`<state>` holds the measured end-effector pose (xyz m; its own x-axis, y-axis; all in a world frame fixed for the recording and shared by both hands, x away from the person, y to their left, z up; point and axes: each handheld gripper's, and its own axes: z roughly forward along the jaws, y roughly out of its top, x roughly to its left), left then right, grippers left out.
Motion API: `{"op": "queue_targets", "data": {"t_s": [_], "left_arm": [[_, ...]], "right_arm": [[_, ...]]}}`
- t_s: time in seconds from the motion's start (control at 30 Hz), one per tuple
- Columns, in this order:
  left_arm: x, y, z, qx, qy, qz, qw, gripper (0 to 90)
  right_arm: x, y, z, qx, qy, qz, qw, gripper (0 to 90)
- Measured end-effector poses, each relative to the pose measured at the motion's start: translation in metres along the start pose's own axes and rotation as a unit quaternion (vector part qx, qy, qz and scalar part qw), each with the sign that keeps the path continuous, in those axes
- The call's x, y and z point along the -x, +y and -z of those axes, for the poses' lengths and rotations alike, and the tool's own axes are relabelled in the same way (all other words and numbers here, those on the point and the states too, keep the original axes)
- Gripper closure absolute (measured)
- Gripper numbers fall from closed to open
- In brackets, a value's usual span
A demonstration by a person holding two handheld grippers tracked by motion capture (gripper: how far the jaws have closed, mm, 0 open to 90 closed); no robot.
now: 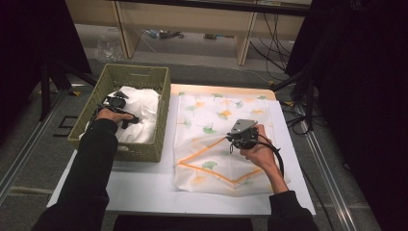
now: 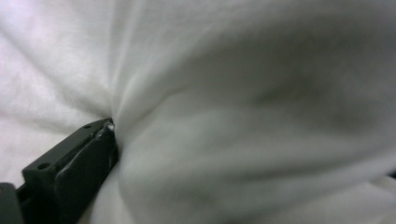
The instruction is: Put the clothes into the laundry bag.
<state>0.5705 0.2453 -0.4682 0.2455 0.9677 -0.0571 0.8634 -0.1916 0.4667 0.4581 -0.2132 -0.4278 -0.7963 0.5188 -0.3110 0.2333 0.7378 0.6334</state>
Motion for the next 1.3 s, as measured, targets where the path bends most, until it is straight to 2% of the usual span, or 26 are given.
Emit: {"op": "queue_targets", "data": {"t_s": [0.07, 0.13, 0.2, 0.27, 0.37, 0.4, 0.5, 0.57, 0.6, 0.63, 0.67, 0.7, 0.73, 0.77, 0.8, 0.9, 0.93, 0.97, 1.03, 1.07, 1.1, 1.13, 1.17, 1.2, 1.27, 1.3], "left_arm": [[0.0, 0.001, 0.002, -0.004, -0.012, -0.004, 0.9999, 7.4], [0.0, 0.002, 0.008, 0.001, -0.018, -0.001, 0.9998, 25.7], [-0.002, 0.003, 0.012, 0.003, -0.025, 0.002, 0.9997, 38.1], [-0.002, 0.004, 0.014, 0.006, -0.027, -0.002, 0.9996, 43.2], [-0.007, 0.006, 0.019, 0.019, -0.042, 0.005, 0.999, 51.0], [-0.01, 0.005, 0.019, 0.031, -0.048, 0.014, 0.9983, 52.2], [-0.017, 0.005, 0.027, 0.045, -0.069, 0.027, 0.9962, 53.2], [-0.02, 0.006, 0.035, 0.055, -0.082, 0.028, 0.9948, 53.7], [-0.022, 0.006, 0.039, 0.066, -0.088, 0.033, 0.9935, 54.0], [-0.023, 0.007, 0.044, 0.08, -0.094, 0.03, 0.9919, 54.3], [-0.023, 0.007, 0.049, 0.097, -0.099, 0.019, 0.9902, 54.6], [-0.023, 0.008, 0.055, 0.103, -0.104, 0.011, 0.9892, 55.2], [-0.022, 0.009, 0.062, 0.112, -0.11, 0.003, 0.9876, 55.3], [-0.021, 0.01, 0.069, 0.125, -0.111, -0.006, 0.9859, 55.4], [-0.02, 0.011, 0.076, 0.137, -0.113, -0.007, 0.984, 55.7], [-0.019, 0.016, 0.099, 0.16, -0.13, -0.014, 0.9784, 56.1], [-0.019, 0.017, 0.106, 0.168, -0.136, -0.012, 0.9764, 56.1], [-0.019, 0.018, 0.113, 0.179, -0.142, -0.009, 0.9735, 56.3], [-0.02, 0.02, 0.128, 0.192, -0.152, -0.009, 0.9694, 56.3], [-0.021, 0.021, 0.135, 0.198, -0.152, -0.01, 0.9684, 56.2], [-0.021, 0.022, 0.142, 0.201, -0.153, -0.012, 0.9676, 56.2], [-0.022, 0.023, 0.149, 0.208, -0.154, -0.009, 0.9658, 56.2], [-0.021, 0.023, 0.156, 0.213, -0.159, -0.005, 0.9641, 56.2], [-0.021, 0.022, 0.162, 0.216, -0.163, -0.006, 0.9627, 56.2], [-0.017, 0.019, 0.174, 0.225, -0.176, -0.012, 0.9583, 56.1], [-0.014, 0.017, 0.179, 0.227, -0.185, -0.016, 0.956, 56.1]], "right_arm": [[-0.001, 0.0, 0.0, -0.003, -0.001, -0.008, 1.0, 85.1], [-0.002, 0.0, 0.0, 0.001, -0.005, -0.006, 1.0, 85.0], [-0.002, 0.0, 0.0, 0.0, -0.005, -0.007, 1.0, 85.0], [0.0, 0.0, 0.0, 0.002, -0.005, 0.0, 1.0, 85.0], [-0.001, -0.001, -0.001, 0.0, -0.005, -0.002, 1.0, 85.0], [-0.002, -0.001, -0.001, -0.001, -0.005, -0.009, 0.9999, 85.0], [0.001, -0.001, -0.001, 0.003, -0.005, -0.001, 1.0, 85.1], [0.0, -0.001, -0.001, 0.0, -0.005, -0.005, 1.0, 85.1], [-0.001, -0.002, -0.001, -0.001, -0.005, -0.01, 0.9999, 85.1], [0.001, -0.001, -0.001, 0.002, -0.002, 0.0, 1.0, 85.2], [0.0, -0.001, -0.001, 0.001, -0.003, -0.009, 1.0, 85.2], [0.0, -0.001, -0.001, 0.001, -0.003, -0.01, 0.9999, 85.3], [0.001, -0.001, -0.001, 0.001, -0.001, 0.002, 1.0, 85.5], [0.0, -0.002, -0.001, -0.004, 0.001, -0.005, 1.0, 85.6], [0.0, -0.002, -0.001, -0.004, 0.002, -0.007, 1.0, 85.7], [0.002, -0.001, -0.003, 0.002, -0.003, 0.005, 1.0, 86.0], [-0.001, -0.001, -0.002, -0.003, -0.002, -0.006, 1.0, 86.0], [-0.001, -0.001, -0.002, -0.004, -0.001, -0.005, 1.0, 86.2], [0.0, 0.0, -0.002, -0.003, -0.004, 0.009, 0.9999, 86.2], [-0.001, 0.0, -0.002, -0.004, 0.0, -0.002, 1.0, 86.2], [-0.001, -0.001, -0.001, -0.004, 0.001, -0.003, 1.0, 86.2], [0.0, -0.001, -0.002, 0.001, -0.003, 0.005, 1.0, 86.3], [0.0, -0.001, -0.001, 0.0, -0.004, -0.002, 1.0, 86.4], [0.001, -0.001, -0.001, 0.003, -0.003, 0.003, 1.0, 86.4], [0.0, -0.001, 0.0, 0.002, -0.004, -0.002, 1.0, 86.6], [0.002, -0.001, -0.001, 0.007, -0.003, 0.011, 0.9999, 86.6]]}}
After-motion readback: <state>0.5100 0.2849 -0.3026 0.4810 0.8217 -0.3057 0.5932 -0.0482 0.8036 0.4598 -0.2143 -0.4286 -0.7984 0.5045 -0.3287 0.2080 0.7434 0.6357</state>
